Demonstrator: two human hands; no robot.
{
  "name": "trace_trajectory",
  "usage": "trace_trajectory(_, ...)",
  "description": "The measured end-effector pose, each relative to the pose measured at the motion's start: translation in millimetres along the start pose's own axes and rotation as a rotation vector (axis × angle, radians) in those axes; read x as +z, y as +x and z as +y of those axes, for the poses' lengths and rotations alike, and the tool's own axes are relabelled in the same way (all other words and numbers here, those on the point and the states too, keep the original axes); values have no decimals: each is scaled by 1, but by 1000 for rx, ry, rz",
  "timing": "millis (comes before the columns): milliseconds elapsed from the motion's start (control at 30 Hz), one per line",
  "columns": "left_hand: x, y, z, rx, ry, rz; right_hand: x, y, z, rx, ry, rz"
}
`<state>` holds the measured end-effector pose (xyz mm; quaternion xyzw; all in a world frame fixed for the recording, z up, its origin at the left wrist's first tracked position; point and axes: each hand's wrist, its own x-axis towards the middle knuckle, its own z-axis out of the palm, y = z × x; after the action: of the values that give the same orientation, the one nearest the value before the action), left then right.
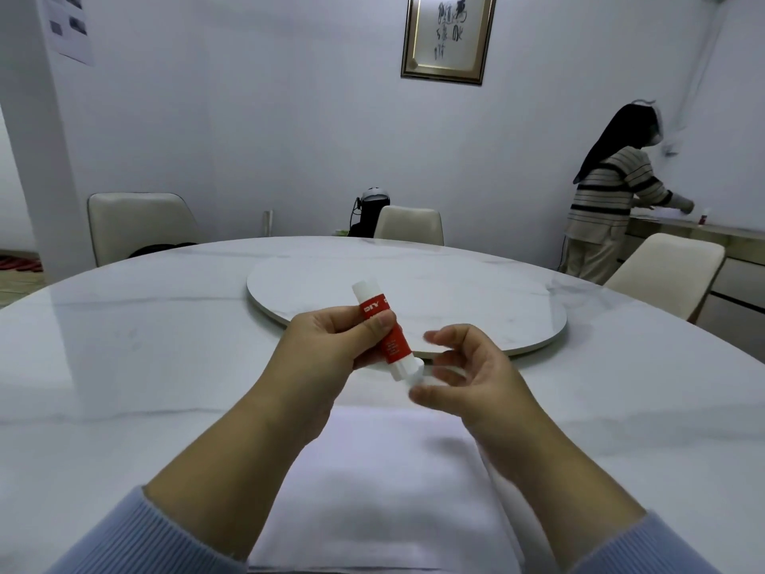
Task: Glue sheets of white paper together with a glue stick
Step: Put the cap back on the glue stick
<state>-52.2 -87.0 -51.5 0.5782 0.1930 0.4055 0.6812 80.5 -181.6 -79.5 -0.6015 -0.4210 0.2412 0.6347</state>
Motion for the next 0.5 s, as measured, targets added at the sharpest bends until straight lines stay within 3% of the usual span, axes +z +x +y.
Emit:
trace_trajectory(100,0,3,-7,-56,20,38,-18,26,20,-74,-529,28)
trace_trajectory(167,-1,4,-11,-76,44,32,-20,43,35,-183,-706,-71)
trace_trajectory(333,-3,3,-14,-180,-91,-54,-18,61,49,-216,-867,-169)
trace_trajectory(500,1,3,-15,-219,-172,-92,-12,65,51,-210,-865,-39)
